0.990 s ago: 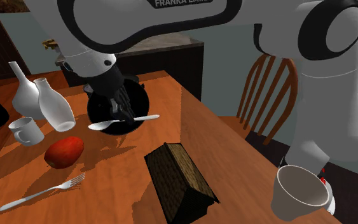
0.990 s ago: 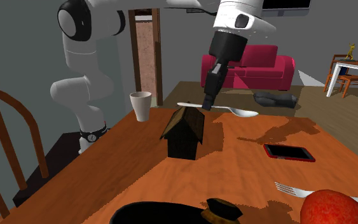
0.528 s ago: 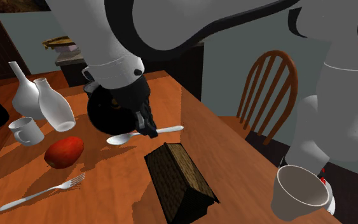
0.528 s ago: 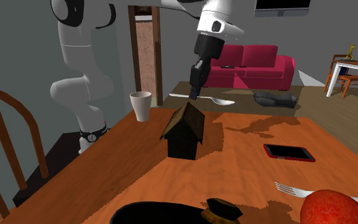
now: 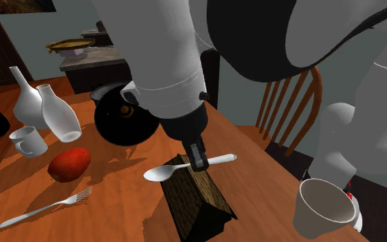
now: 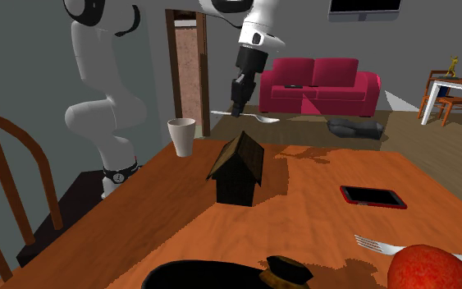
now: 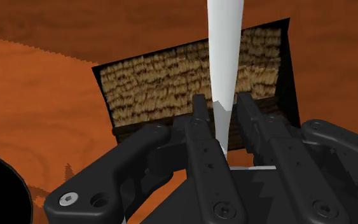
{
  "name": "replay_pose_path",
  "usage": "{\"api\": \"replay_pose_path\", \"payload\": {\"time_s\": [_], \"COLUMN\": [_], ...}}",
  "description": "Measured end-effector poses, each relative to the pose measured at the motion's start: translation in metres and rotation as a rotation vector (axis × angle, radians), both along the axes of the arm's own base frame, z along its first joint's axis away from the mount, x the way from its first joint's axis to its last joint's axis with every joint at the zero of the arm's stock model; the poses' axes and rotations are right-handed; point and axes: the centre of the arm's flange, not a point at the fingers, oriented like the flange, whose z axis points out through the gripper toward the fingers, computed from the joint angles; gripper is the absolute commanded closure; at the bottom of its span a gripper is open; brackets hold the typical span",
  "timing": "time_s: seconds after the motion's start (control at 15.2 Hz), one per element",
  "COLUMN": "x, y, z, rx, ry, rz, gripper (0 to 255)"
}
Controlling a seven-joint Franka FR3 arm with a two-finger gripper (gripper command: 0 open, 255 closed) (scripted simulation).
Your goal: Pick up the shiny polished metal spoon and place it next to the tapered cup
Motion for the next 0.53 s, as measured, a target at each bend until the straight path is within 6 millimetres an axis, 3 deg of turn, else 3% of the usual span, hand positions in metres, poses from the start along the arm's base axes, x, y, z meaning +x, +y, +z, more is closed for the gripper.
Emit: {"api": "replay_pose_path", "payload": {"time_s": [0.53], "x": [-0.104], "y": [0.001], "z": [0.001], "rx": [0.000], "ry": [0.000], "rz": [0.000], "gripper": [255]}}
